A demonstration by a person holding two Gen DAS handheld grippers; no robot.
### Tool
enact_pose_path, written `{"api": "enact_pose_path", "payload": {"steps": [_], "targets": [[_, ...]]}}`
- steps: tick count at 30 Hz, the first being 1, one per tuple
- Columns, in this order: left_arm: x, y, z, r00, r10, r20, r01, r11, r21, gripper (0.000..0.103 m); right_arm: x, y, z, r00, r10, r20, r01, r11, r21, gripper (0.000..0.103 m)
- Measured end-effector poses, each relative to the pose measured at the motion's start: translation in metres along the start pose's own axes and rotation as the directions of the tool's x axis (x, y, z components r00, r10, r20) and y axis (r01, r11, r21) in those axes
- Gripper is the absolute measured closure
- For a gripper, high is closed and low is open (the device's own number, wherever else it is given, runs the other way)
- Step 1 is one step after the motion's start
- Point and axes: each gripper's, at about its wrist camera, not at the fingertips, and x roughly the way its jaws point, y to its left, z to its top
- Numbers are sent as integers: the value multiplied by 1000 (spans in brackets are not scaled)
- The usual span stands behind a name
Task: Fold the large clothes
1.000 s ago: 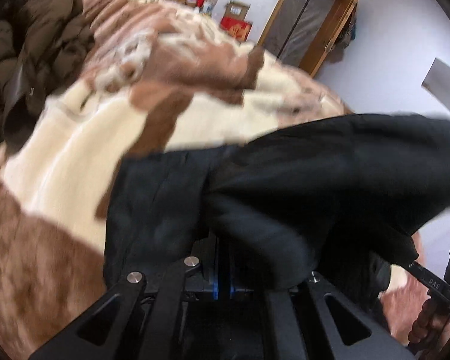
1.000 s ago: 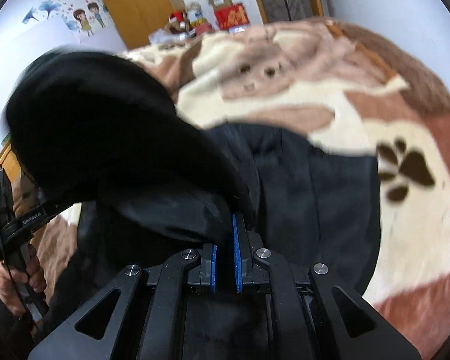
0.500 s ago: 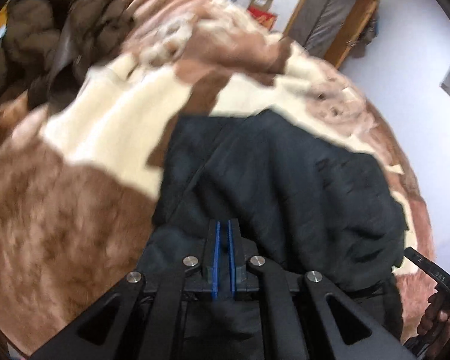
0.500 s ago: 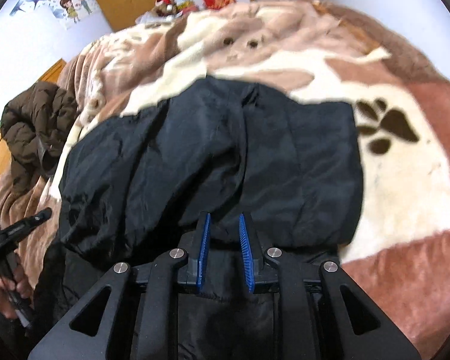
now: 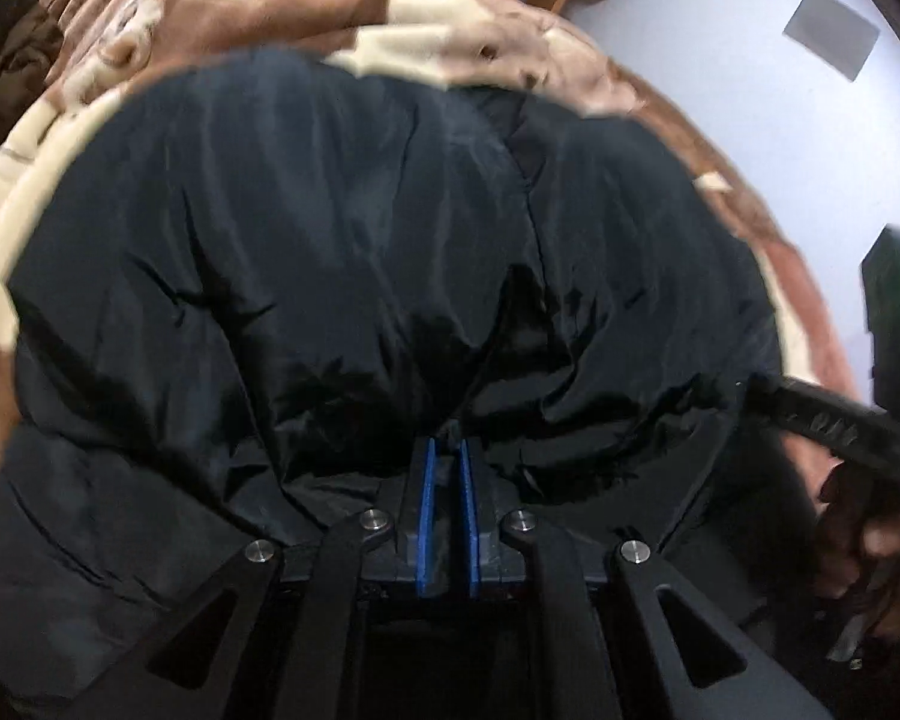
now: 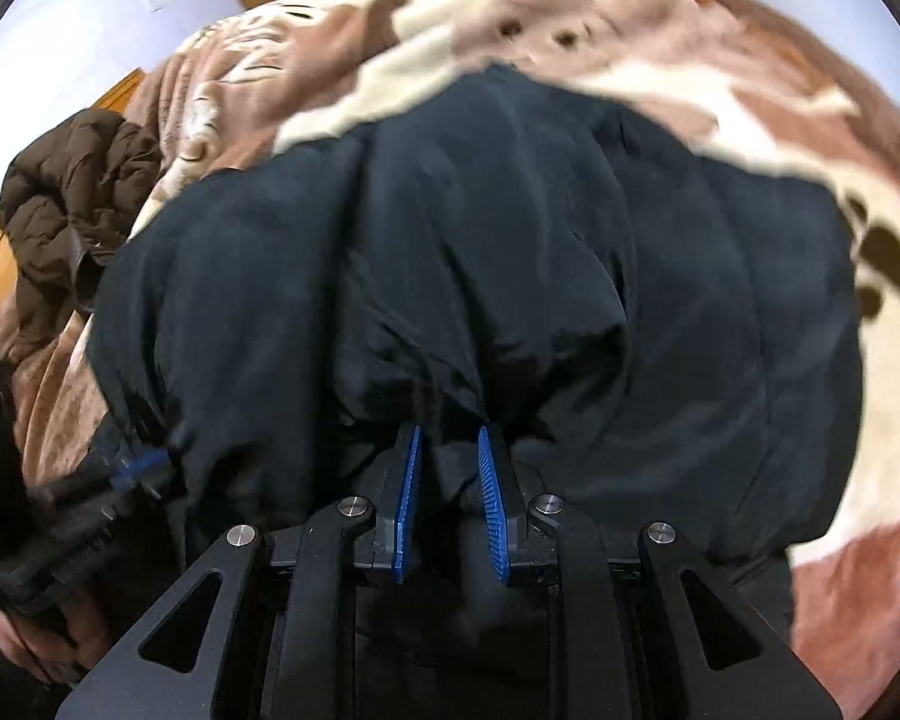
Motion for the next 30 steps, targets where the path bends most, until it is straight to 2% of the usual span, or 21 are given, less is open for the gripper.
{"api": "enact_pose_path", "payload": {"steps": [5, 11, 17, 20, 22, 24, 26, 27, 30], "targets": [[12, -3, 4, 999, 39, -5, -39, 999, 4, 94, 15, 3, -2, 998, -59, -6, 58, 996, -63, 83], [17, -7, 11, 998, 57, -19, -58, 998, -19, 94, 10, 1, 4, 998, -46, -33, 45, 999, -19, 83], [-27, -2, 15, 1000, 18, 0, -18, 999, -30, 93, -44, 3, 2, 994, -57, 93, 62, 997, -49, 83], [-55, 8, 19, 998, 12, 64, -10, 999, -39, 82, -63, 2, 14, 985, -43, 167, 50, 998, -39, 83], [-70, 17, 29, 991, 33, 127, -27, 998, -51, 69, -65, 3, 28, 980, -47, 191, 54, 998, -31, 83], [-77, 33, 46, 980, 84, 178, -70, 994, -82, 65, -58, -1, 39, 980, -65, 186, 69, 998, -15, 83], [-73, 52, 58, 974, 124, 191, -100, 987, -128, 65, -37, -11, 51, 986, -101, 130, 99, 995, 24, 83], [-64, 62, 64, 973, 145, 180, -117, 981, -155, 65, -25, -17, 53, 988, -124, 95, 121, 992, 35, 83], [-33, 92, 69, 982, 161, 103, -135, 966, -220, 65, -6, -40, 47, 996, -76, 43, 72, 993, 92, 80]]}}
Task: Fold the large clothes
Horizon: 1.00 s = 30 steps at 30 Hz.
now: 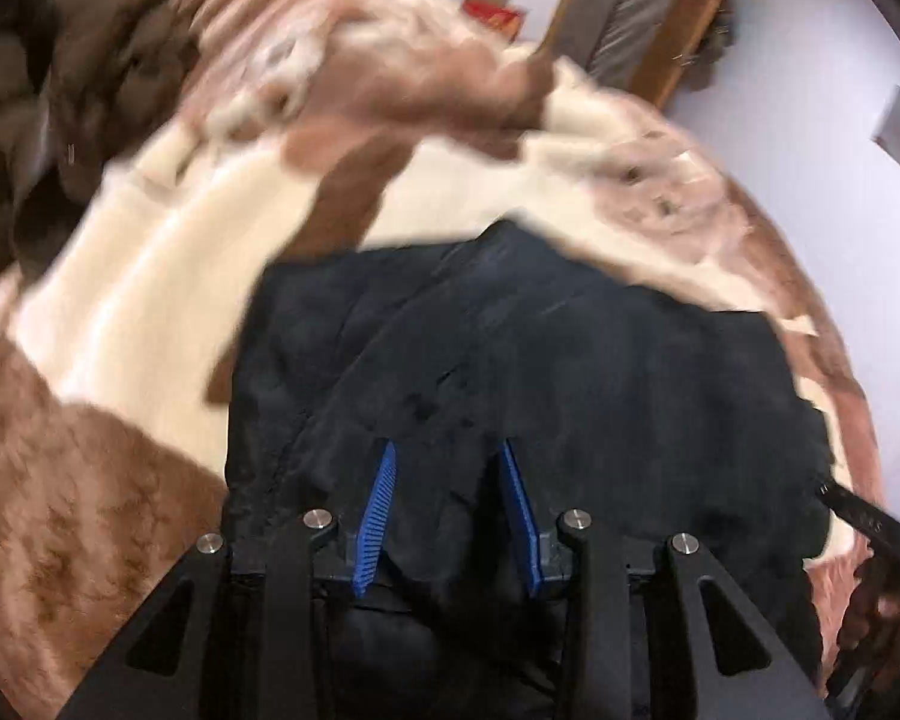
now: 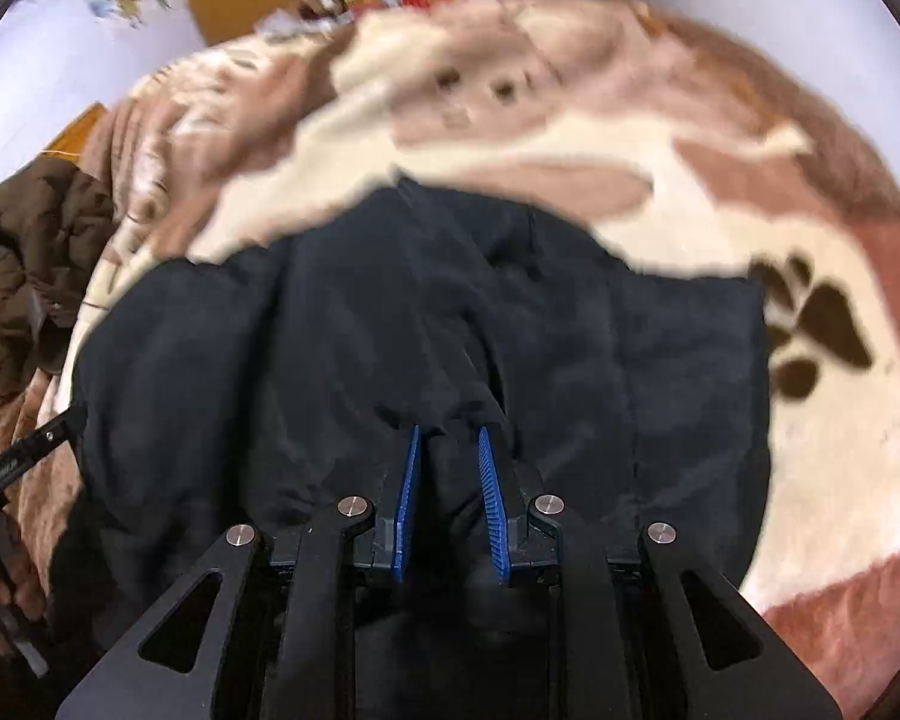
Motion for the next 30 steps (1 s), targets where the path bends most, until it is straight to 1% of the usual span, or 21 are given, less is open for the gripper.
{"api": "enact_pose_path", "payload": {"steps": [1, 2, 4, 5, 6, 8, 10, 12, 14, 18, 20, 21, 24, 26, 28, 30], "targets": [[9, 5, -3, 1000, -8, -20, 7, 1000, -12, 65, -1, -6, -2, 1000, 15, 3, -16, 1000, 15, 80], [12, 6, -4, 1000, -10, -21, 10, 1000, -9, 65, -2, -7, -2, 1000, 18, 4, -18, 1000, 19, 80], [10, 3, -9, 1000, 5, -7, -5, 1000, 18, 65, -12, -2, 0, 1000, -14, 17, 14, 1000, 13, 80], [6, 2, -9, 1000, 11, -4, -11, 1000, 22, 65, -19, 9, 0, 999, -24, 43, 24, 1000, -3, 80], [2, 1, -9, 1000, 10, 1, -10, 1000, 20, 65, -29, 17, 1, 997, -13, 78, 15, 1000, -22, 80], [-12, -2, -11, 1000, -10, 27, 10, 1000, 14, 66, -53, 38, 3, 984, 70, 163, -60, 996, -64, 80], [-27, -5, -12, 997, -33, 71, 31, 999, 23, 66, -65, 57, 1, 974, 138, 178, -117, 986, -122, 80], [-37, -13, -10, 993, -41, 110, 35, 998, 51, 66, -59, 75, -1, 974, 181, 137, -156, 972, -175, 80], [-32, -17, -7, 993, -37, 110, 29, 997, 75, 66, -45, 82, -6, 979, 180, 99, -159, 969, -188, 80], [-2, -8, -13, 1000, -10, 27, 8, 999, 52, 65, -7, 68, -18, 991, 132, 22, -128, 985, -117, 80], [7, -2, -19, 1000, -24, 15, 23, 999, 43, 65, 4, 66, -20, 990, 139, 7, -138, 986, -95, 80], [10, -1, -21, 999, -29, 15, 29, 999, 45, 65, 12, 67, -20, 991, 131, 4, -130, 986, -107, 81], [16, -6, -25, 1000, -12, 12, 11, 998, 67, 65, 27, 69, -19, 997, 72, 3, -70, 979, -192, 81], [23, -9, -26, 1000, 1, 8, -1, 996, 87, 65, 32, 64, -18, 998, 55, 1, -53, 975, -215, 81], [26, -9, -25, 1000, -1, -3, 1, 997, 84, 65, 30, 59, -9, 998, 62, -13, -63, 978, -197, 81], [20, -10, -23, 1000, 4, -11, -4, 997, 83, 65, 23, 58, -3, 997, 71, -25, -75, 983, -168, 81]]}}
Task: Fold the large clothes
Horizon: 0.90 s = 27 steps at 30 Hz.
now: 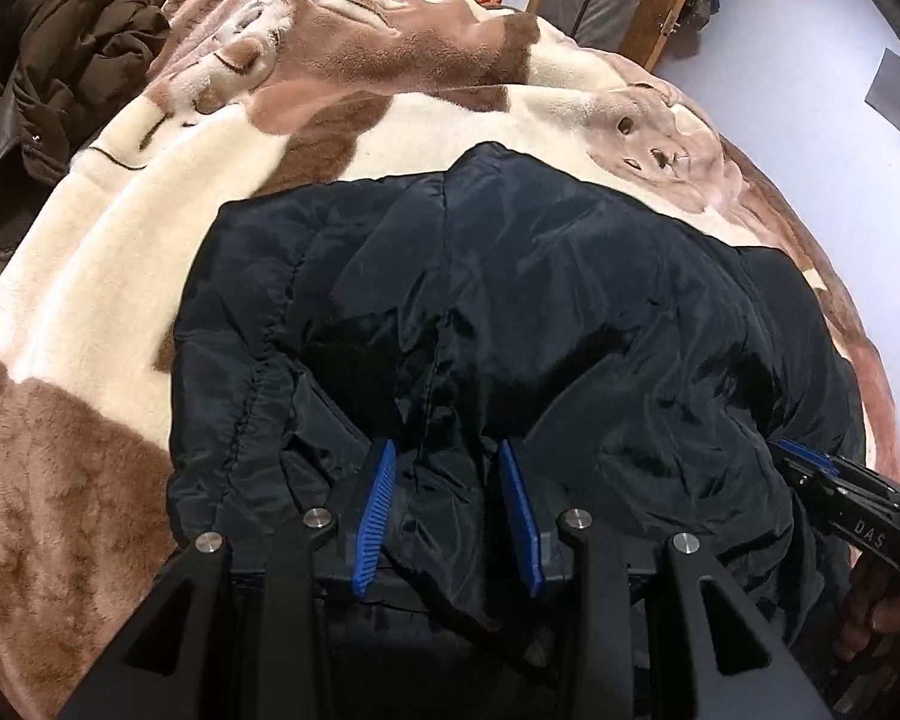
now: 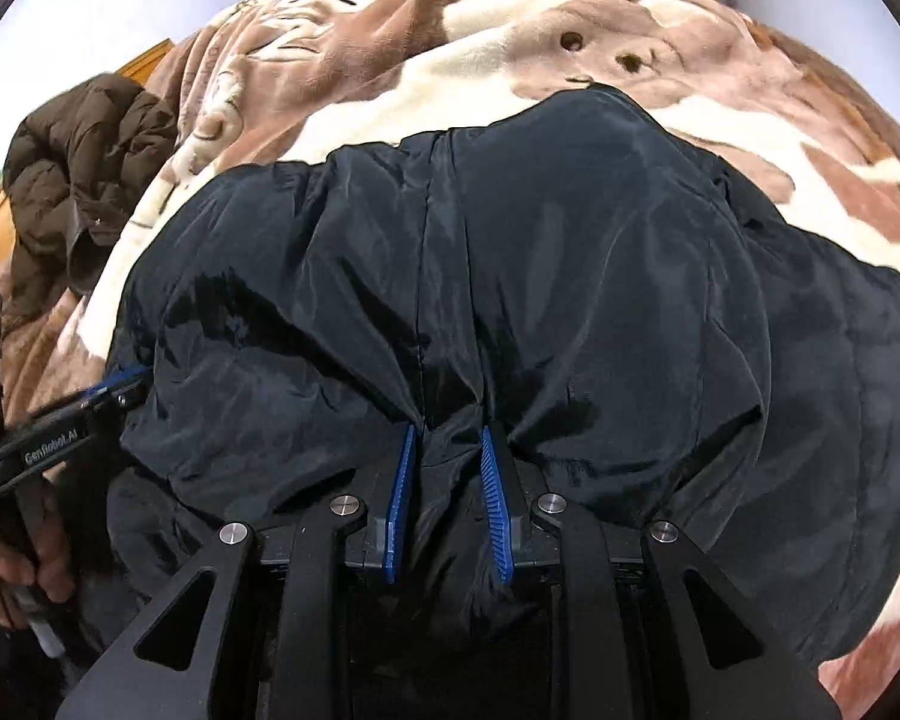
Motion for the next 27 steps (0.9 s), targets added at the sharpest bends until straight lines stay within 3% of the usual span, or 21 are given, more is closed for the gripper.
{"api": "enact_pose_path", "payload": {"steps": [2, 7, 10, 12, 14, 19, 27], "targets": [[-15, -3, -1, 1000, 0, 7, 0, 1000, -1, 65, -14, 7, -1, 1000, 1, 25, -2, 1000, 10, 81], [-58, -19, -20, 993, -103, 62, 102, 995, 24, 65, -53, 23, -27, 991, 82, 105, -81, 997, -8, 81], [-53, -36, -38, 988, -156, 22, 154, 987, 54, 65, -28, 24, -43, 998, 60, 22, -60, 998, -9, 81], [-30, -43, -48, 991, -127, -41, 129, 990, 58, 65, -5, 13, -51, 999, 38, -38, -37, 999, 31, 81], [-11, -42, -54, 990, -114, -81, 117, 992, 44, 65, 10, 3, -56, 998, 47, -46, -45, 998, 52, 81], [3, -41, -55, 990, -106, -88, 110, 993, 38, 65, 21, 4, -60, 999, -5, -47, 4, 1000, -19, 82], [15, -49, -55, 995, -63, -79, 69, 995, 77, 65, 28, 0, -58, 999, -20, -46, 19, 1000, -22, 82]]}}
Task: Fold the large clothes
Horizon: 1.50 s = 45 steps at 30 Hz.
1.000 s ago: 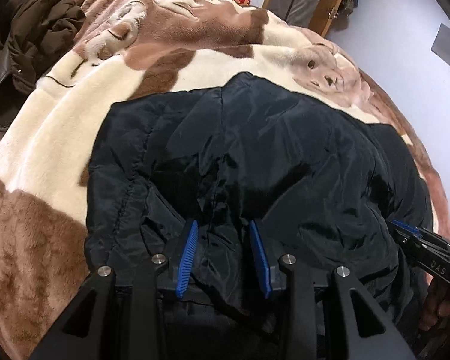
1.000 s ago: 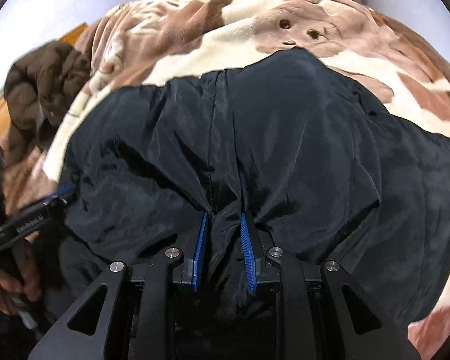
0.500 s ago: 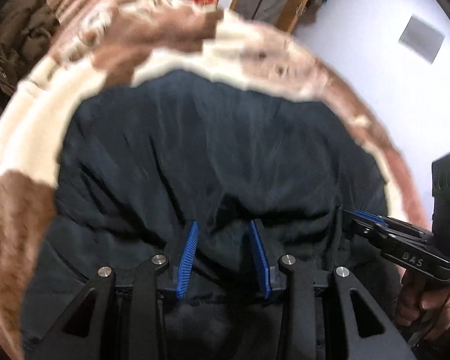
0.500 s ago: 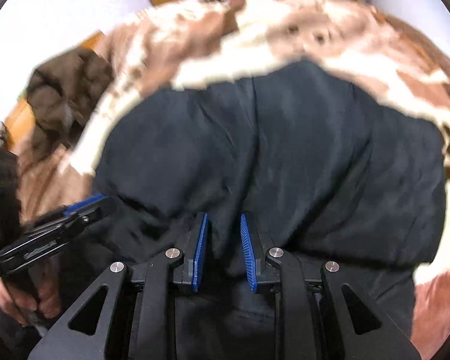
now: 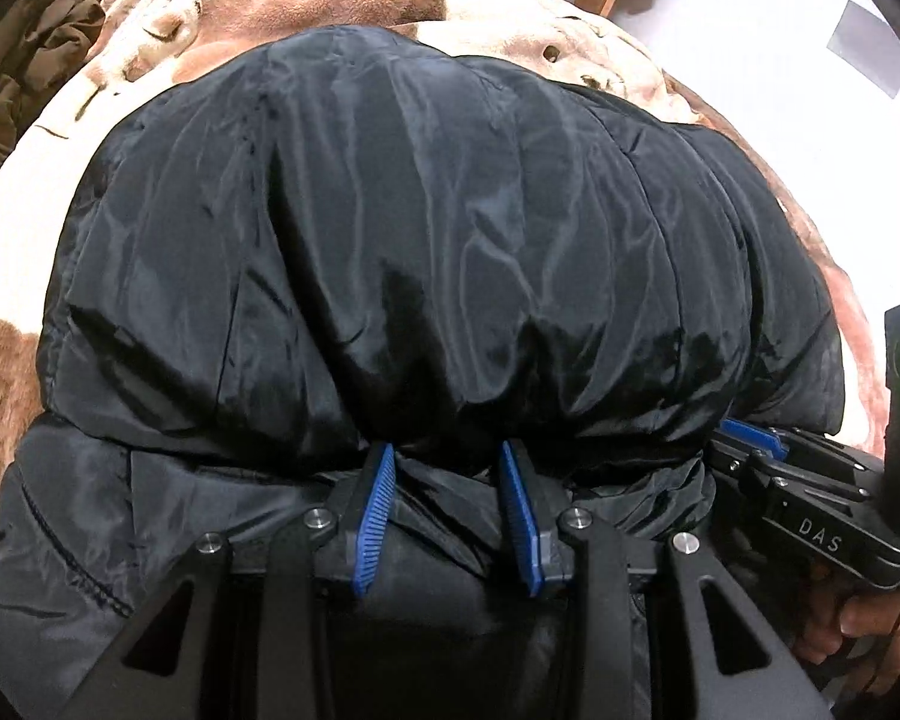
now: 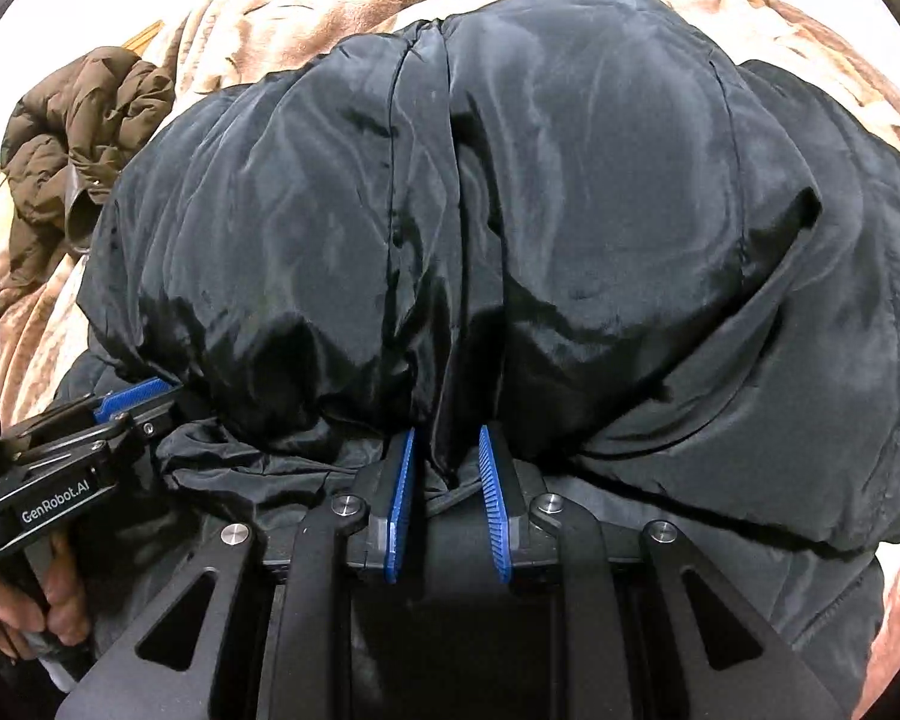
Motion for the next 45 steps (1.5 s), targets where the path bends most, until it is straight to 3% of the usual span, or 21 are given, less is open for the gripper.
{"api": "enact_pose_path", "payload": {"steps": [10, 20, 24, 26, 28, 33, 45], "targets": [[6, -10, 1, 999, 43, 16, -44, 999, 32, 65, -1, 0, 0, 1000, -8, 10, 8, 1000, -11, 82], [9, -13, 1, 999, 40, 18, -41, 999, 23, 65, -6, 7, 5, 1000, -17, -15, 17, 999, -28, 82], [-9, -13, 1, 999, 46, 15, -46, 999, 20, 65, -38, 12, 3, 1000, -2, 15, 2, 1000, -1, 79], [-21, -15, 0, 998, 55, 20, -56, 998, 15, 65, -56, 16, -3, 999, 1, 48, -1, 1000, -3, 72], [-37, -18, -3, 997, 69, 41, -70, 997, 16, 65, -79, 19, -13, 996, 3, 86, -2, 1000, -1, 57], [-79, -29, -20, 992, 77, 98, -80, 996, 28, 65, -123, 17, -42, 988, 12, 155, -17, 999, 33, 57], [-155, -52, -70, 982, 62, 180, -74, 995, 60, 65, -191, -5, -114, 984, -25, 175, 4, 993, 122, 57]]}}
